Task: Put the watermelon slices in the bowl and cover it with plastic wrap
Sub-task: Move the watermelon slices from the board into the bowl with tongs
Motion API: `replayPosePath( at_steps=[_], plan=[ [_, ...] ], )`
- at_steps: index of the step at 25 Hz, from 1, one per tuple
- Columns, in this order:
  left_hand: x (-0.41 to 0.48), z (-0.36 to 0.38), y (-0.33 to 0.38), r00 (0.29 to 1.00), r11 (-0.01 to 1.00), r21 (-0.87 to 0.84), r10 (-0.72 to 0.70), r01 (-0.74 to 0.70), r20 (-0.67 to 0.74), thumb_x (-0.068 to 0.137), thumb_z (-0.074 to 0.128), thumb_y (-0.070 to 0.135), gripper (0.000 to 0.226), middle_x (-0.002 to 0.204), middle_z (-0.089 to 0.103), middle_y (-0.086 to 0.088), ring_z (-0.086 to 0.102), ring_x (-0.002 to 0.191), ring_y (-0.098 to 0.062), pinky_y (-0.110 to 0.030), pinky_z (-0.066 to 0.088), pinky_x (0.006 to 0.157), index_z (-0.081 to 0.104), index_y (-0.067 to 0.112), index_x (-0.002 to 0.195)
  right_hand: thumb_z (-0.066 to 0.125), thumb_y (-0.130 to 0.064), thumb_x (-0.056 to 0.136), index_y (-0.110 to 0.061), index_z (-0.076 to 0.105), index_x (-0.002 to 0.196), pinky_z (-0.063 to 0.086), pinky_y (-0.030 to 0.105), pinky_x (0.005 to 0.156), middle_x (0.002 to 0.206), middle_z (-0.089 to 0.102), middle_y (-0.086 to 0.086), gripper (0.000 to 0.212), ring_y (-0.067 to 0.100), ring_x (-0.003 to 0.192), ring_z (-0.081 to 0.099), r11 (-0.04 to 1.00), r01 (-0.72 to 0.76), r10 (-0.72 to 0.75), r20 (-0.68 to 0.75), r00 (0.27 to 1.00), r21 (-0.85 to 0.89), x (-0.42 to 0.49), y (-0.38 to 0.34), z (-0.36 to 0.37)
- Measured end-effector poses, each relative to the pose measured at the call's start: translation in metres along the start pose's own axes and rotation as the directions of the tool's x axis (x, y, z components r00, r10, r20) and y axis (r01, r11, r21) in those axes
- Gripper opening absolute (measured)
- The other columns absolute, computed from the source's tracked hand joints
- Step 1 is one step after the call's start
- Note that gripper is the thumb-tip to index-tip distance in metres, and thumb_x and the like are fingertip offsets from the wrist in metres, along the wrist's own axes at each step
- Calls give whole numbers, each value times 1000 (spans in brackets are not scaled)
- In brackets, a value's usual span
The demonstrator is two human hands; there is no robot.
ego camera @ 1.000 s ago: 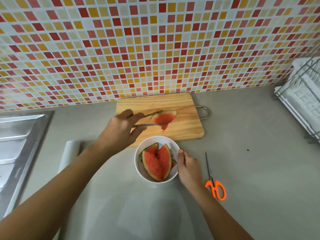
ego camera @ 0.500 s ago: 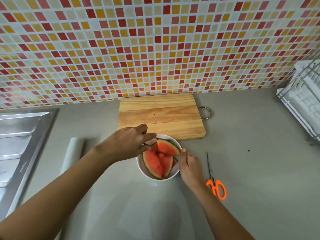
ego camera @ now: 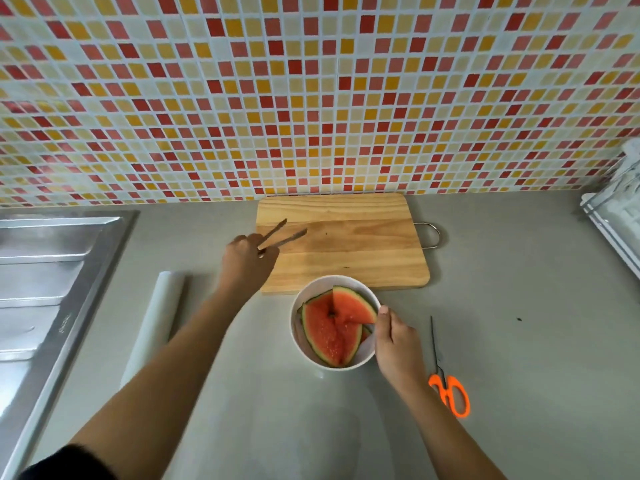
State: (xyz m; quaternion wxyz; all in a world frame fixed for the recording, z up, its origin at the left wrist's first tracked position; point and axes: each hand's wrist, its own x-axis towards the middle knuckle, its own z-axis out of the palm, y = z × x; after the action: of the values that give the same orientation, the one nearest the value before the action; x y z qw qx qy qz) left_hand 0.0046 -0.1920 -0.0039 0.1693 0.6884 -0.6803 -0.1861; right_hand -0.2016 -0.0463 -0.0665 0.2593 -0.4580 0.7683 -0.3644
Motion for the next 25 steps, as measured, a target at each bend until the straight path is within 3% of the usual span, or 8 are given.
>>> replayPosePath(
  at_steps=[4,12,14,16,18,21,25],
  plan=[
    [15,43,5,994,995,15,-101,102,-36,93,51,33,39,104,60,-21,58,90,-37,-39,45,76,64,-1,106,35,-28,97,-29,38,56,30,17,43,47,46,-6,41,4,47,47,1000,-4,5,18,1000,-30,1,6,1],
    [31,71,10,982,981,-52,-188,186,-32,94,48,30,33,114,51,-17,51,101,-37,-43,45,88,64,2,101,37,-26,96,-28,44,63,31,16,46,48,47,-10,34,2,47,46,1000,5,-5,14,1000,-22,3,7,2],
    [31,71,9,985,984,-42,-173,172,-7,94,48,34,37,119,48,-17,49,107,-37,-45,43,93,59,1,107,37,-26,96,-28,46,63,33,17,47,48,49,-10,35,2,48,48,1000,5,-4,16,1000,-21,3,8,2],
    [29,64,12,987,986,-41,-162,162,4,92,49,46,56,125,43,-16,46,113,-35,-45,41,99,49,0,123,36,-27,96,-24,49,65,35,20,48,49,50,-9,34,3,49,49,1000,0,0,23,1000,-16,3,8,2],
    [18,52,14,983,977,-127,-177,170,-49,92,44,54,66,123,45,-15,48,112,-33,-43,42,97,43,2,132,36,-28,96,-21,49,64,36,27,49,48,50,-5,35,7,49,50,1000,0,1,26,1000,-11,4,8,2],
    [-27,42,5,984,957,-246,-170,150,-59,98,34,44,52,96,62,-15,59,94,-35,-35,43,74,65,3,103,36,-26,96,-28,46,62,34,31,48,46,47,-5,36,14,48,50,1000,-12,12,26,1000,-17,3,2,0],
    [-100,37,-3,977,887,-419,-139,194,158,99,31,42,57,78,69,-16,65,80,-32,-43,52,76,66,3,76,36,-24,97,-18,53,69,30,35,51,49,46,-5,34,26,56,48,1000,-19,19,32,999,-6,-1,-3,-2]
  ],
)
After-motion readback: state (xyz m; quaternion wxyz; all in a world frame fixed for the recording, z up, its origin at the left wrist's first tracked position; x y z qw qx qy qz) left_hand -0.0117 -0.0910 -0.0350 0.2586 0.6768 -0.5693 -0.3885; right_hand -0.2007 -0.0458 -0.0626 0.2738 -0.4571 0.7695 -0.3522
